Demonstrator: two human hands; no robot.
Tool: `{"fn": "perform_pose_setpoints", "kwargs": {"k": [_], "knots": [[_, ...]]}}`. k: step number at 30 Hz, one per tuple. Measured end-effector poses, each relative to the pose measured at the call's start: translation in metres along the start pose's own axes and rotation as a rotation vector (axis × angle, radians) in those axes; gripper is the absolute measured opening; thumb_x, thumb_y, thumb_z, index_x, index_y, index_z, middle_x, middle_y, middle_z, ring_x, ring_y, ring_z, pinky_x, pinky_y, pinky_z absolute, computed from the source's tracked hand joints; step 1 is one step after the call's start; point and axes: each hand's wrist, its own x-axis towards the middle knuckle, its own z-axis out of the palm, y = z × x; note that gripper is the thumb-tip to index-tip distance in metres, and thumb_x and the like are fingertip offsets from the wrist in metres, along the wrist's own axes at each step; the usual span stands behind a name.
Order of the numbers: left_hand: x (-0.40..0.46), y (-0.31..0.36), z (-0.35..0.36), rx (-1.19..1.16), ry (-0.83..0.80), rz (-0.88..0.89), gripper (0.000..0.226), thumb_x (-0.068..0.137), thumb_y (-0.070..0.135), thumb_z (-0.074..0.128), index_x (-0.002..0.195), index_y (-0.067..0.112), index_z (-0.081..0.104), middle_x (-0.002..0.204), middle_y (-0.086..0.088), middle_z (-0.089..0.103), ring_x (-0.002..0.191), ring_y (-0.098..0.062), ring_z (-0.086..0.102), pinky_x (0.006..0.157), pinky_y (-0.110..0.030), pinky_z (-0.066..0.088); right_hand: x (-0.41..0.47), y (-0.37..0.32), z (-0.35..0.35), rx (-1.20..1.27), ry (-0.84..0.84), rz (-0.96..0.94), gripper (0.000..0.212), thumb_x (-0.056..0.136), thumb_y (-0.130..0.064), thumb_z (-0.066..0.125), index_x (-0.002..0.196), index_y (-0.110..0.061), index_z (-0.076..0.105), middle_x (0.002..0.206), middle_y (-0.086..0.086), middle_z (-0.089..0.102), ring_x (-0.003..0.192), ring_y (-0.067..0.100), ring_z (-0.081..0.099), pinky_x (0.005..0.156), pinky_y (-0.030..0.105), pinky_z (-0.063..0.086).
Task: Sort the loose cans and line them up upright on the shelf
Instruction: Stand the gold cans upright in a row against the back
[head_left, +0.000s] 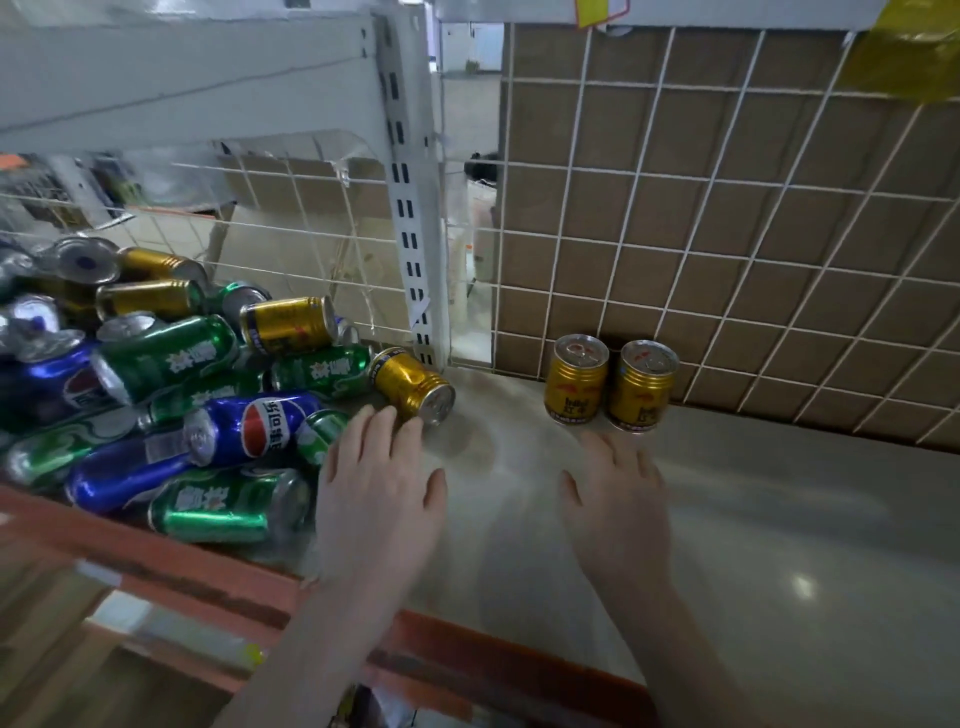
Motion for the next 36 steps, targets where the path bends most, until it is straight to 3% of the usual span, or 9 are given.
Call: {"fn": "perform_pose_setpoints", "kwargs": {"k": [5, 10, 17, 23, 30, 36], "knots": [[0.003, -0.084, -0.010, 0.005, 0.072, -0.032, 0.046, 0.070, 0.026, 0.078, 0.108, 0.005, 0.065, 0.117, -0.018, 0.062, 0.116, -0.039, 0.054, 0.094, -0.052, 0.045, -0.006, -0.070, 0.006, 0.058, 0.009, -0.015, 0.032, 0.079, -0.018, 0.068, 0.108, -0.008, 0.063, 0.110, 0.014, 0.062, 0.102, 0.034, 0.056, 0.087, 0.043, 0.045], [0.010, -0.193, -0.021, -0.035, 0.163, -0.018, 0.043, 0.076, 0.024, 0.073, 0.110, 0.001, 0.063, 0.118, -0.021, 0.060, 0.119, -0.041, 0.050, 0.096, -0.053, 0.043, -0.016, -0.162, 0.028, 0.128, 0.109, -0.002, 0.030, 0.081, -0.021, 0.062, 0.108, -0.008, 0.065, 0.107, 0.015, 0.064, 0.098, 0.037, 0.058, 0.083, 0.045, 0.048], [0.032, -0.320, -0.041, -0.056, 0.169, 0.034, 0.041, 0.078, 0.025, 0.072, 0.110, 0.001, 0.063, 0.120, -0.021, 0.058, 0.119, -0.041, 0.049, 0.096, -0.053, 0.042, -0.020, -0.284, 0.043, 0.096, 0.120, 0.106, 0.041, 0.093, -0.031, 0.053, 0.129, -0.010, 0.054, 0.130, 0.012, 0.053, 0.121, 0.031, 0.045, 0.099, 0.041, 0.036], [0.053, -0.371, -0.043, -0.123, 0.196, 0.017, 0.041, 0.080, 0.024, 0.069, 0.114, 0.003, 0.060, 0.119, -0.026, 0.057, 0.117, -0.047, 0.047, 0.093, -0.057, 0.041, -0.012, -0.341, 0.048, 0.066, 0.115, 0.055, 0.041, 0.092, -0.029, 0.055, 0.128, -0.009, 0.054, 0.128, 0.013, 0.055, 0.119, 0.030, 0.047, 0.099, 0.042, 0.038], [0.080, -0.401, -0.028, -0.198, 0.222, 0.000, 0.036, 0.084, 0.027, 0.063, 0.109, 0.001, 0.062, 0.119, -0.024, 0.056, 0.115, -0.047, 0.046, 0.095, -0.056, 0.040, 0.004, -0.356, 0.058, 0.052, 0.108, 0.100, 0.042, 0.094, -0.030, 0.053, 0.131, -0.011, 0.052, 0.130, 0.012, 0.053, 0.122, 0.029, 0.044, 0.102, 0.042, 0.036], [0.093, -0.430, -0.023, -0.238, 0.194, -0.043, 0.036, 0.088, 0.033, 0.061, 0.116, 0.009, 0.060, 0.134, -0.019, 0.049, 0.131, -0.039, 0.036, 0.105, -0.051, 0.032, 0.021, -0.386, 0.070, 0.059, 0.093, 0.080, 0.040, 0.095, -0.032, 0.050, 0.129, -0.012, 0.053, 0.126, 0.011, 0.053, 0.117, 0.030, 0.046, 0.095, 0.038, 0.036]]}}
